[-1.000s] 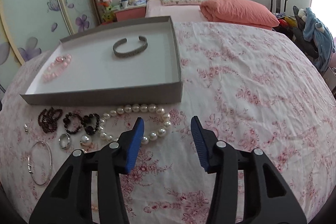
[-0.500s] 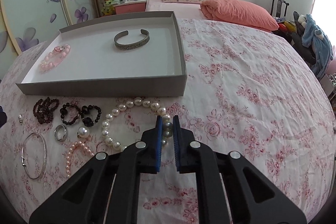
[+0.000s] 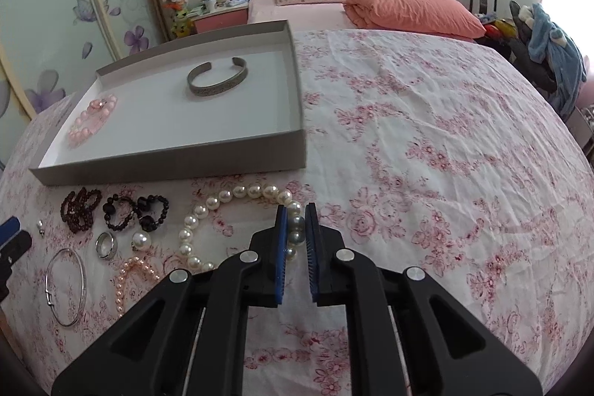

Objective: Organize jewelry
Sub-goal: 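Grasp the pearl earring with the left tool while the right tool grasps the white pearl necklace, then carry the pearl earring into the tray with the left tool while the right tool releases the necklace there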

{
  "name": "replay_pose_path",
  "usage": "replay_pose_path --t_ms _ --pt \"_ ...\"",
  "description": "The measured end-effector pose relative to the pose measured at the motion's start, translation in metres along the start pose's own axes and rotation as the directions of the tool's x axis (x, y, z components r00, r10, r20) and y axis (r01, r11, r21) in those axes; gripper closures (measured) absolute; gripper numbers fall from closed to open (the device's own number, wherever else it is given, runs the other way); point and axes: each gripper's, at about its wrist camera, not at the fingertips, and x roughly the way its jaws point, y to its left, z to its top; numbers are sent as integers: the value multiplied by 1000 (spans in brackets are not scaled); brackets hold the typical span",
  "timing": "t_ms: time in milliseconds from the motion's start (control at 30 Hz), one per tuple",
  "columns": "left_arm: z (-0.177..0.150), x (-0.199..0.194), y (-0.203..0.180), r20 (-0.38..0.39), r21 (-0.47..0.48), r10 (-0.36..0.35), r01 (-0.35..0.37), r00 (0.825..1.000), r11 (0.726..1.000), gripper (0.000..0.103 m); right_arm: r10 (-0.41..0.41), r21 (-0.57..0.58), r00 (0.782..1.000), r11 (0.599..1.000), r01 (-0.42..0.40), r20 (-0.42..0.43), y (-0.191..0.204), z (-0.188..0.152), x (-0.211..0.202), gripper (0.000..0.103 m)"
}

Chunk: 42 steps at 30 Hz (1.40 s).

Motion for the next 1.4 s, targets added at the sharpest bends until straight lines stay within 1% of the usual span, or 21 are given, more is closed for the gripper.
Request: replay_pose_path --t_ms 133,233,300,333,400,467,567,600,633,800,933,1000,1400 --pt "0 6 -3 -14 12 6 -6 1000 1000 39 -7 -8 1000 1000 7 0 2 0 0 92" --pt "2 11 -6 -27 17 19 -19 999 1000 45 -4 -10 1000 1000 4 -1 3 1 1 92" --pt "5 17 -9 -37 21 35 -34 999 999 53 -2 -9 1000 1000 2 -1 3 1 1 92" --pt "7 19 -10 -41 20 39 -38 998 999 56 0 -9 1000 1000 0 -2 3 1 1 92" --pt "9 26 -11 -57 8 46 -46 997 999 66 0 -9 1000 1000 0 -1 2 0 1 92" --pt "10 30 -11 -65 3 55 -54 996 999 69 0 -9 1000 1000 0 -2 2 0 1 92" --pt "11 31 -14 -64 -1 56 -57 996 998 80 0 -9 1000 1000 0 -1 3 0 1 92" --pt "12 31 -15 -63 2 67 -67 996 998 87 0 -9 1000 1000 0 -2 2 0 1 92" --pt "12 32 -15 -63 1 65 -65 996 998 89 1 -8 1000 1000 -1 -2 2 0 1 92" --pt "12 32 -10 -63 -8 94 -95 994 995 89 5 -5 1000 1000 -5 -2 3 0 1 92" --pt "14 32 4 -63 -48 113 -116 992 992 89 6 -5 1000 1000 -6 -2 4 0 1 92" --pt "14 32 7 -63 -66 106 -110 992 992 89 8 -3 1000 1000 -8 -2 4 0 1 92" --pt "12 29 14 -61 -89 82 -87 995 992 89 16 2 1000 1000 -16 -2 1 0 -1 92"
